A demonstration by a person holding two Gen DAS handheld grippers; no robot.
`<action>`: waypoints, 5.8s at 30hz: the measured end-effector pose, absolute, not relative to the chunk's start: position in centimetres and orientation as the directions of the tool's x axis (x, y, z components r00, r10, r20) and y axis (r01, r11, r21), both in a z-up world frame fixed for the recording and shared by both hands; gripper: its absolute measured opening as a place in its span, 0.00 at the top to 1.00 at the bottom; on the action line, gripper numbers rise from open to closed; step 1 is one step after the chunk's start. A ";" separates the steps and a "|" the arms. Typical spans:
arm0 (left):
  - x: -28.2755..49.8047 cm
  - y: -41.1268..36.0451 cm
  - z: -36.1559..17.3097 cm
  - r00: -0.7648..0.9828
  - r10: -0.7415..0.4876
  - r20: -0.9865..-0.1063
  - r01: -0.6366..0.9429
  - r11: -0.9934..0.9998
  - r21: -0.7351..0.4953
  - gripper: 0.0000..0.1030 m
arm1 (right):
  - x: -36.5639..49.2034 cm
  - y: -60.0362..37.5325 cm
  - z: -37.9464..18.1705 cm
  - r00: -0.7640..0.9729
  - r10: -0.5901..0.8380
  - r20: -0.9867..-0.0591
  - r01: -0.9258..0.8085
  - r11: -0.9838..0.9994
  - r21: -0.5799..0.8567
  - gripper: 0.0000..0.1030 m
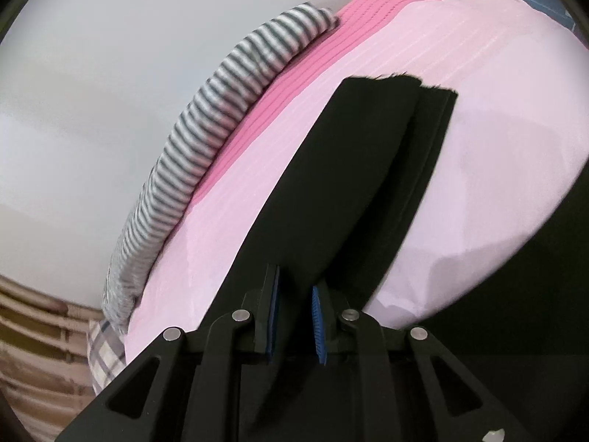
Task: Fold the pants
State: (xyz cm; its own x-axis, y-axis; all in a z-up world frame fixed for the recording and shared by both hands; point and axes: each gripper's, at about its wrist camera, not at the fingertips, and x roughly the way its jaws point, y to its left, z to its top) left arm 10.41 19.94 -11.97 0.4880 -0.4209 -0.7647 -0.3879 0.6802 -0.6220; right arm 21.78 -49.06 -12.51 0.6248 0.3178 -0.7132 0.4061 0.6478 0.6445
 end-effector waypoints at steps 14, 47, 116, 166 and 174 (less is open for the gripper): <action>11.3 19.9 -11.0 0.493 -0.403 -0.771 -0.366 0.708 -0.604 0.80 | 22.4 -50.4 -8.5 0.655 0.220 -0.723 0.405 0.706 0.581 0.96; 9.3 21.2 -10.9 0.348 -0.308 -0.885 -0.164 0.910 -0.381 0.80 | 1.7 -48.3 -10.1 0.485 0.116 -0.867 0.521 0.758 0.393 0.96; 2.5 -25.3 -11.2 0.200 -0.482 -0.853 0.893 0.448 -0.043 0.95 | -3.4 -57.0 -9.5 0.737 0.196 -0.647 0.495 0.494 0.714 0.96; 11.9 -5.8 -5.4 0.480 -0.498 -0.722 0.488 0.836 -0.252 0.49 | 5.5 -48.0 -4.9 0.606 0.197 -0.771 0.323 0.825 0.464 0.67; 13.6 6.7 -5.9 0.597 -0.290 -0.748 0.226 0.955 -0.190 0.49 | 17.4 -34.1 -5.2 0.457 0.402 -0.793 -0.022 0.897 0.442 0.67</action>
State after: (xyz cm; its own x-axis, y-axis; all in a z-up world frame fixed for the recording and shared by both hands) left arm 13.56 6.69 -5.94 0.5966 -0.2900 -0.7483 0.2258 0.9554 -0.1902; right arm 17.44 -34.09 -5.21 0.4571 0.4025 -0.7931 -0.0218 0.8966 0.4424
